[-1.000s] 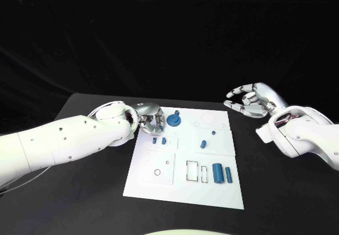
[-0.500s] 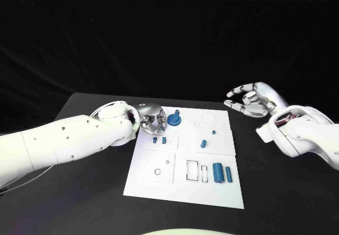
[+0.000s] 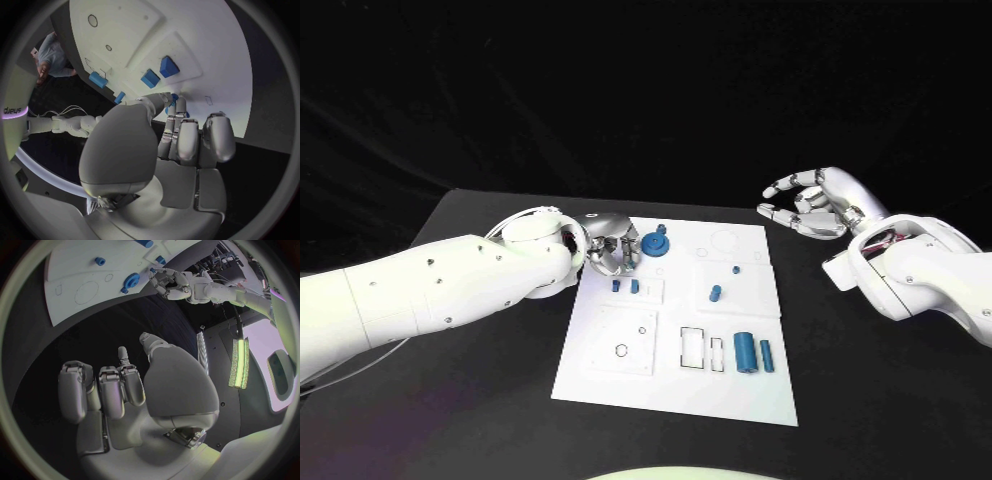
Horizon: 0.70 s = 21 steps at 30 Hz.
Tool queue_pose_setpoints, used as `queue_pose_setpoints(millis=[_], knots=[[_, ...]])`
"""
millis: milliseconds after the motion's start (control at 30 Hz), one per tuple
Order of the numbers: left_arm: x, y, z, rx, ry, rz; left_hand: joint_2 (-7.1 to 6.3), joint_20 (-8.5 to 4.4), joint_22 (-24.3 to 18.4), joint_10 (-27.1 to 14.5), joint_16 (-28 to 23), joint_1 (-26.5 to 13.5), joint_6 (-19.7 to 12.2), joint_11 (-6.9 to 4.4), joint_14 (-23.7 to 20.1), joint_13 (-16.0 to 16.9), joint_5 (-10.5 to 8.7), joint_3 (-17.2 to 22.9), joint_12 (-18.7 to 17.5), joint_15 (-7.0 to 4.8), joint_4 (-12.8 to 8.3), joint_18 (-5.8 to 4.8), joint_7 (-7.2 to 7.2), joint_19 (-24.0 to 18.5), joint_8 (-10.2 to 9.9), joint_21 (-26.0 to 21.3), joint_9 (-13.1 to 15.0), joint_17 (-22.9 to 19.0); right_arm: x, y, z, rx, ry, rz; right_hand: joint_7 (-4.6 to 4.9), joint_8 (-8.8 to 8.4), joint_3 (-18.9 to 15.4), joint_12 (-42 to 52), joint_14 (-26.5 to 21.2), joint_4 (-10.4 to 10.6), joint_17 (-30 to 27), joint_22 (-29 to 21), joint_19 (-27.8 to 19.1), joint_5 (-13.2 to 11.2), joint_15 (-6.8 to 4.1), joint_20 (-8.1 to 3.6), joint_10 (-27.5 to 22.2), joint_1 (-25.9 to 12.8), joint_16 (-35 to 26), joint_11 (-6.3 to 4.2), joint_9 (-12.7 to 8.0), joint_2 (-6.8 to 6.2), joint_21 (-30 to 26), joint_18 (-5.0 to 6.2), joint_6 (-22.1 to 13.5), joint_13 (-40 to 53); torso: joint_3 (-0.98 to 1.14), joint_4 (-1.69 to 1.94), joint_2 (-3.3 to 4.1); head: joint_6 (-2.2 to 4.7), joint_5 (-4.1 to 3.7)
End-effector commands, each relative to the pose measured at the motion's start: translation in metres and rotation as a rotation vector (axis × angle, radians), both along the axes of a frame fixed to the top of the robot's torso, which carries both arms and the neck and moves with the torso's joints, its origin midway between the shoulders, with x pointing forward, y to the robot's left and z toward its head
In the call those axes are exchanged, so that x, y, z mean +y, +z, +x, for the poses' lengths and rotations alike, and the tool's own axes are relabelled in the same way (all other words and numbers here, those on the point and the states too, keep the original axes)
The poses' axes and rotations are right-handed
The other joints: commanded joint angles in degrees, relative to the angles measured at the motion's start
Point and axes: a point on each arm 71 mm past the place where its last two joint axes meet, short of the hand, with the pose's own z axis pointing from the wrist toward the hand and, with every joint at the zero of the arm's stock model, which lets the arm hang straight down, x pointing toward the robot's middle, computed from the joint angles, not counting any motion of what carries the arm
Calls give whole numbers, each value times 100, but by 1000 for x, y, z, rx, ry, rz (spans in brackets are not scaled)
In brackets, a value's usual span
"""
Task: Assemble the parts on the task board
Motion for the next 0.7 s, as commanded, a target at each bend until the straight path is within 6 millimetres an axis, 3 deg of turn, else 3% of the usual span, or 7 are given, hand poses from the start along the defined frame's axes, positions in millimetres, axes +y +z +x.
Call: queue_pose_setpoints(millis=[33, 200, 400, 700], knots=[[-1, -3, -1, 29, -6, 14, 13, -12, -9, 34, 20, -62, 40, 17, -12, -6, -27, 11, -36, 1, 17, -29, -18, 4, -19, -8, -5, -9, 2, 0, -1, -8, 12, -6, -12, 18, 5, 32, 579, 30, 1431, 762, 17, 30, -50, -36, -3, -24, 12, -34, 0, 14, -7, 35, -2, 771, 0, 1, -1, -1, 0], [0, -4, -1, 32, 1, 20, -16, -14, -23, 13, 17, -78, 10, 32, -22, -26, -33, -2, -84, 7, 6, -26, -6, -8, -58, -19, -21, -30, 2, 0, -1, -8, 12, -6, -12, 18, 5, 32, 579, 30, 1431, 762, 17, 30, -50, -36, -3, -24, 12, -34, 0, 14, -7, 35, -2, 771, -2, -1, 1, -2, 2], [1, -4, 0, 34, 10, 25, -110, 50, -96, -148, -5, -154, -264, 143, -71, -97, -29, -25, -267, 96, 10, -14, 111, -60, -282, -70, -114, -134, 1, 0, -1, -8, 11, -6, -12, 18, 5, 32, 579, 30, 1431, 762, 17, 30, -50, -36, -3, -24, 12, -34, 0, 14, -7, 35, -2, 771, 0, 0, 2, -5, 4], [0, -3, 0, 27, 7, 16, -169, 95, -152, -248, -20, -224, -333, 186, -105, -123, -31, -77, -343, 137, 27, 0, 140, -98, -354, -109, -145, -208, 1, 0, -1, -8, 10, -6, -12, 18, 5, 32, 579, 30, 1431, 762, 17, 30, -50, -36, -3, -24, 12, -34, 0, 14, -7, 35, -2, 771, -2, 0, 1, -14, 2]])
